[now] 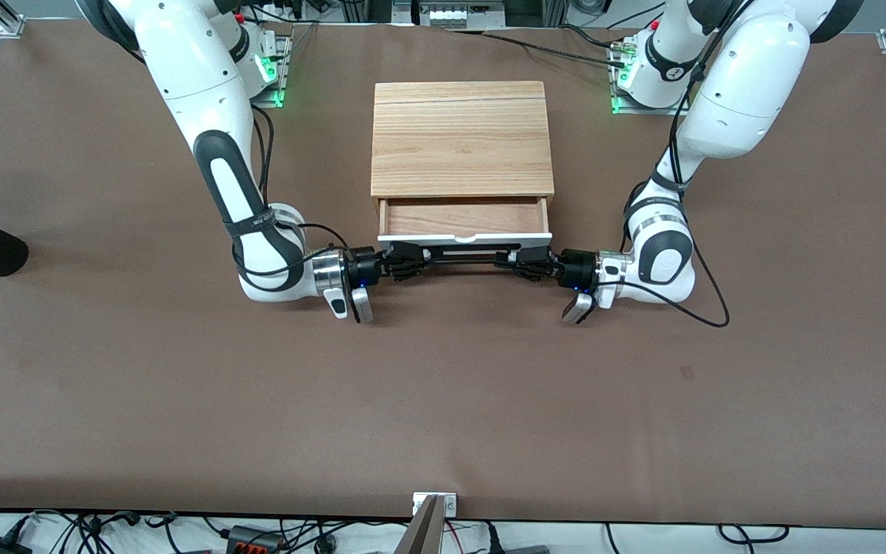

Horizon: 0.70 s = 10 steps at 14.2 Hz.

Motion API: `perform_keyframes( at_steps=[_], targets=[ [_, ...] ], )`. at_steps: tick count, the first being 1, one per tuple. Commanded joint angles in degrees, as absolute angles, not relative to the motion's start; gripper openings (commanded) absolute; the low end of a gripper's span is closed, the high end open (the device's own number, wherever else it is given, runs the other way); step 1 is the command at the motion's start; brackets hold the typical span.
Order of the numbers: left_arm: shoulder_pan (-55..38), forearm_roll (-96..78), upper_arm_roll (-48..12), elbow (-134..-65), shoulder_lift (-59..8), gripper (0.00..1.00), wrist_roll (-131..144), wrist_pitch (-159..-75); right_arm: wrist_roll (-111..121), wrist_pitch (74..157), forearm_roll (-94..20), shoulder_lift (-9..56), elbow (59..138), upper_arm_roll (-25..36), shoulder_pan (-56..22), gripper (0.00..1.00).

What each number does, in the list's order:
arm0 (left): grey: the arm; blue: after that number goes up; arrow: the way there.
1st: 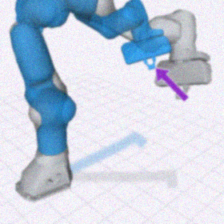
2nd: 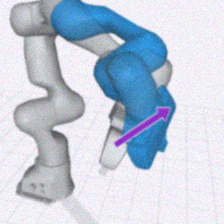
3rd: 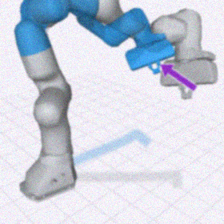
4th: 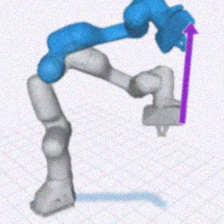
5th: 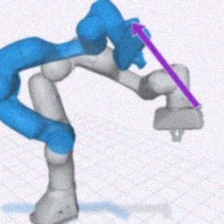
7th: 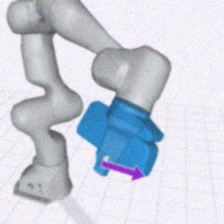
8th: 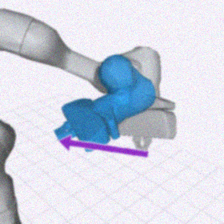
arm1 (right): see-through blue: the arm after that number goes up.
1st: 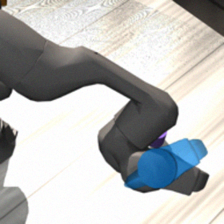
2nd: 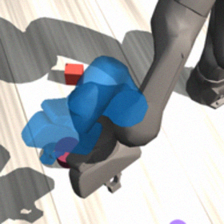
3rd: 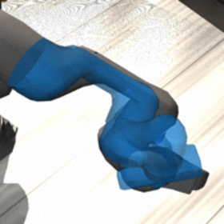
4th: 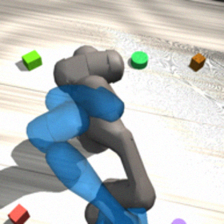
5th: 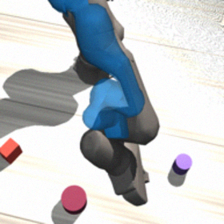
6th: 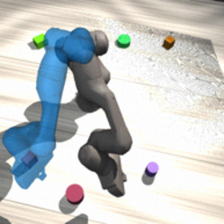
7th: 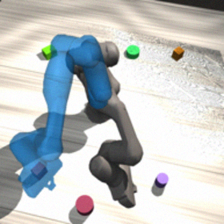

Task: Pull top drawer with both arms simultaneously
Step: 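Pull the handle outward with the left gripper while the right gripper pulls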

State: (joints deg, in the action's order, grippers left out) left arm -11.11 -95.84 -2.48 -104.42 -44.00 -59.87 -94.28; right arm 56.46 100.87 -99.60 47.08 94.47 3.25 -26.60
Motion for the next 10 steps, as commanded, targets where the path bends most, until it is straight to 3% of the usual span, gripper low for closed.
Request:
perform_keyframes(
  at_steps=[1, 4, 6, 8, 9, 10],
  targets=[
    [-9.14, -96.42, -2.46, -99.06, -47.37, 0.01, -60.38, -93.34, 56.78, 101.87, -99.32, 51.41, 89.66, 2.9, -25.14, 0.12],
    [-8.62, -96.15, -2.46, -99.05, -47.46, 0.03, -60.38, -93.34, 56.17, 101.95, -99.32, 53.08, 86.67, 2.9, -24.7, 0.12],
    [-8.53, -96.07, -2.46, -99.23, -47.37, 0.2, -60.29, -93.25, 56.07, 101.95, -99.32, 53.09, 86.48, 2.9, -24.7, 0.12],
    [-8.61, -96.06, -2.46, -100.01, -47.37, 1.0, -60.38, -93.43, 56.07, 102.04, -99.32, 53.09, 86.48, 2.9, -24.7, 0.16],
    [-8.44, -95.98, -2.37, -100.72, -47.37, 1.0, -60.38, -93.34, 56.07, 101.95, -99.32, 53.09, 86.48, 2.9, -24.7, 0.39],
    [-8.26, -95.98, -2.37, -100.72, -47.37, 1.0, -60.29, -93.34, 55.64, 101.87, -99.4, 53.09, 86.48, 2.9, -24.78, 0.99]
  ],
)
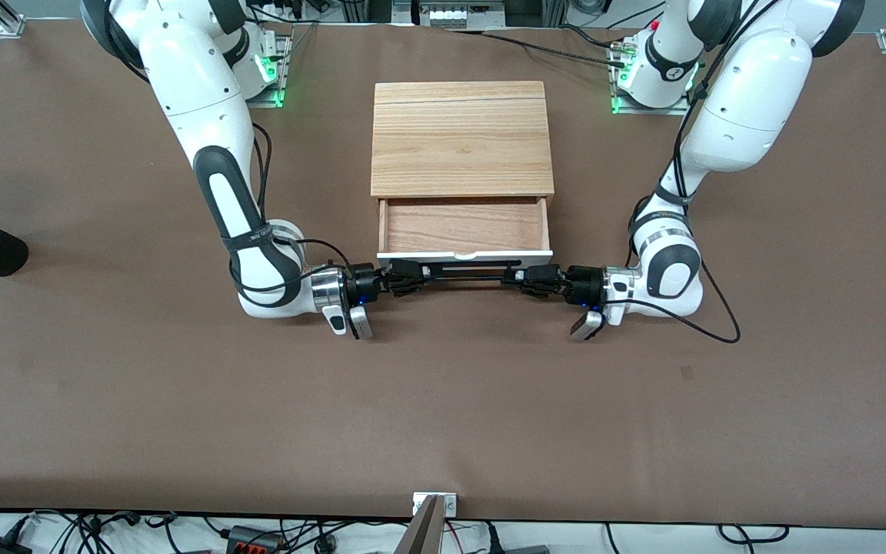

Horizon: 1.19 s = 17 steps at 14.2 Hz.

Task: Pull top drawer with both arms simultaneously
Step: 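Pull the handle outward with the left gripper while the right gripper pulls, then open the left gripper off the handle while the right gripper releases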

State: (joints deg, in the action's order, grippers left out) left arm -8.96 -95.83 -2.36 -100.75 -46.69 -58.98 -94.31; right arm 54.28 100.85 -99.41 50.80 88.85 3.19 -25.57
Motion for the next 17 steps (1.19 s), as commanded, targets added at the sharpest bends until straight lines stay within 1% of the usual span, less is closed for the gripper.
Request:
perform_keyframes(
  at_steps=[1, 5, 8, 11, 12, 14, 17],
  targets=[
    [-8.17, -95.89, -2.37, -100.81, -47.29, 1.0, -60.29, -93.34, 55.03, 101.95, -99.23, 53.0, 86.48, 2.9, -24.7, 1.0],
    [-7.65, -95.19, -2.37, -100.72, -46.5, 1.0, -56.87, -93.16, 54.76, 101.95, -99.23, 52.74, 86.48, 2.9, -24.7, 1.0],
    [-6.51, -89.5, -1.5, -99.24, -44.48, 1.0, -51.27, -93.16, 54.67, 101.87, -99.14, 52.56, 86.48, 2.9, -24.7, 1.0],
    [-5.54, -82.38, -1.32, -95.11, -41.32, 1.0, -40.39, -93.25, 53.18, 101.87, -98.79, 51.77, 86.48, 3.25, -24.7, 1.0],
    [-5.19, -78.7, -0.62, -92.75, -40.7, 1.0, -37.12, -93.16, 51.61, 101.78, -98.01, 51.59, 86.14, 4.3, -24.87, 1.0],
    [-4.23, -69.57, -0.44, -88.0, -40.26, 1.0, -33.24, -92.9, 46.35, 101.78, -93.11, 50.1, 84.73, 5.97, -25.05, 1.0],
    [-3.96, -58.84, -0.44, -84.56, -37.02, 1.0, -23.5, -92.64, 36.96, 101.34, -84.4, 46.86, 82.36, 8.34, -24.26, 1.0]
  ],
)
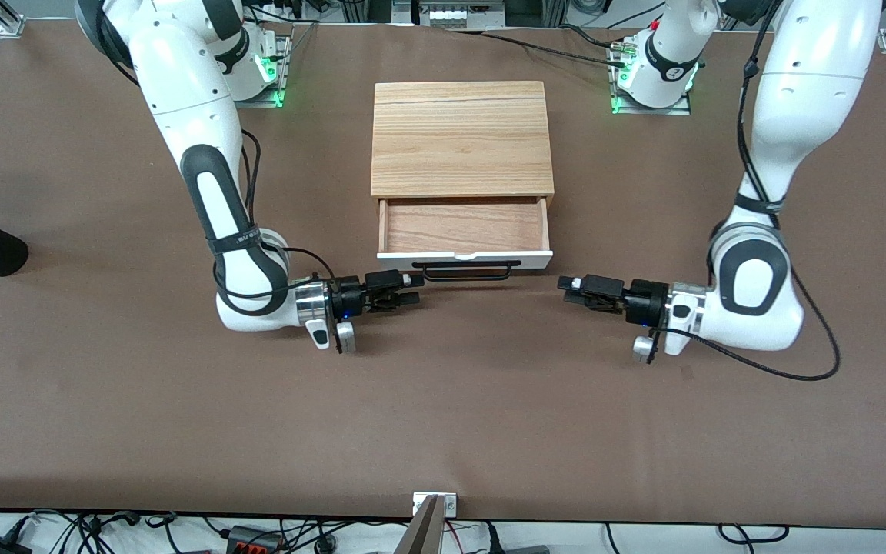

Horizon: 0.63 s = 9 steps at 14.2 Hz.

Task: Pull top drawer with both arms simultaneously
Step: 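Open the left gripper off the handle while the right gripper releases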

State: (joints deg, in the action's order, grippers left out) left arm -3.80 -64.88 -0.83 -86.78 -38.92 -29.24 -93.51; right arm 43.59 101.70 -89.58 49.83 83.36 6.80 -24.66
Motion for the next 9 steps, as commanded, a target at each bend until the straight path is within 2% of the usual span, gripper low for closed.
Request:
perform_keyframes(
  at_steps=[1, 6, 9],
  targets=[
    [-3.96, -54.27, -0.53, -83.77, -35.7, 1.0, -21.03, -92.64, 32.74, 101.25, -81.76, 45.45, 81.57, 9.48, -24.17, 1.0],
    [-4.13, -30.91, -0.53, -79.38, -33.4, 1.0, -15.03, -88.96, 17.86, 97.83, -68.59, 38.77, 79.63, 15.1, -23.47, 1.0],
    [-4.04, -9.89, -1.14, -78.49, -32.52, 1.0, -15.03, -87.28, 15.74, 94.06, -57.35, 35.87, 79.63, 18.97, -23.55, 1.0]
  ],
)
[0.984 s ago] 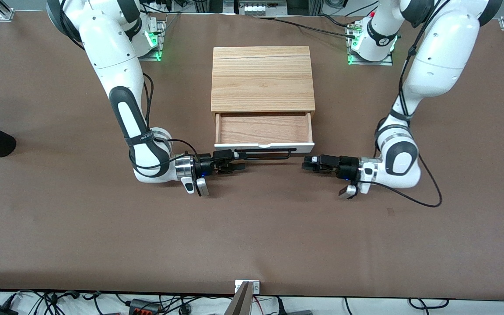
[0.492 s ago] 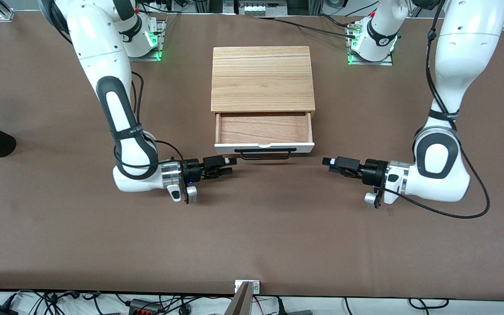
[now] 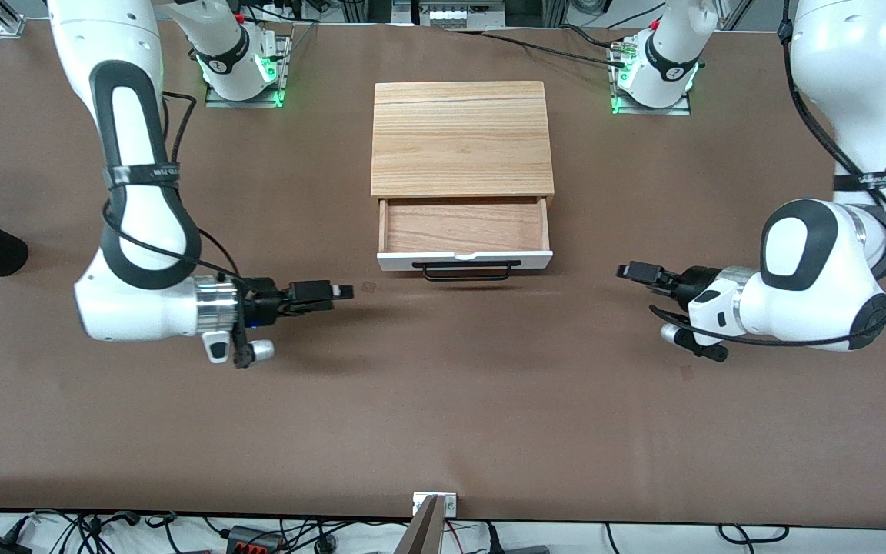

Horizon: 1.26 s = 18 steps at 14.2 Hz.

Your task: Pull top drawer with both arms simultaneously

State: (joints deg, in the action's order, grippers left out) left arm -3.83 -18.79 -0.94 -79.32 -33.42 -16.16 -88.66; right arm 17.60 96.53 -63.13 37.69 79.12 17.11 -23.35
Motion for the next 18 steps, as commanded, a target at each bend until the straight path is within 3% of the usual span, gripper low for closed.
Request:
perform_keyframes(
  at_steps=[1, 4, 7, 9, 13, 18],
  targets=[
    [-4.04, -8.1, -0.71, -78.49, -32.0, 1.0, -14.94, -86.84, 15.38, 92.74, -53.65, 34.99, 79.63, 20.2, -23.64, 1.0],
    [-4.3, -2.66, -0.26, -77.44, -27.71, 1.0, -14.24, -78.96, 13.45, 88.6, -47.3, 34.45, 79.54, 24.5, -23.9, 1.0],
    [-3.69, -0.44, -0.7, -72.16, -23.14, 1.0, -11.43, -72.43, 8.04, 88.59, -39.67, 34.54, 75.08, 26.02, -24.43, 1.0],
    [-3.08, -0.44, -0.7, -77.4, -15.95, 1.0, -10.9, -74.69, 1.34, 89.91, -35.79, 34.45, 73.57, 25.84, -24.52, 1.0],
    [0.0, -0.09, -1.05, -94.36, -1.87, 1.0, -4.13, -87.96, 1.49, 93.78, -24.47, 31.39, 72.86, 23.39, -22.42, 1.0],
    [4.31, 5.88, -10.11, -95.01, 0.26, 1.0, 1.57, -86.93, 0.79, 93.87, -7.4, 23.22, 73.47, 14.7, -13.91, 1.0]
  ],
)
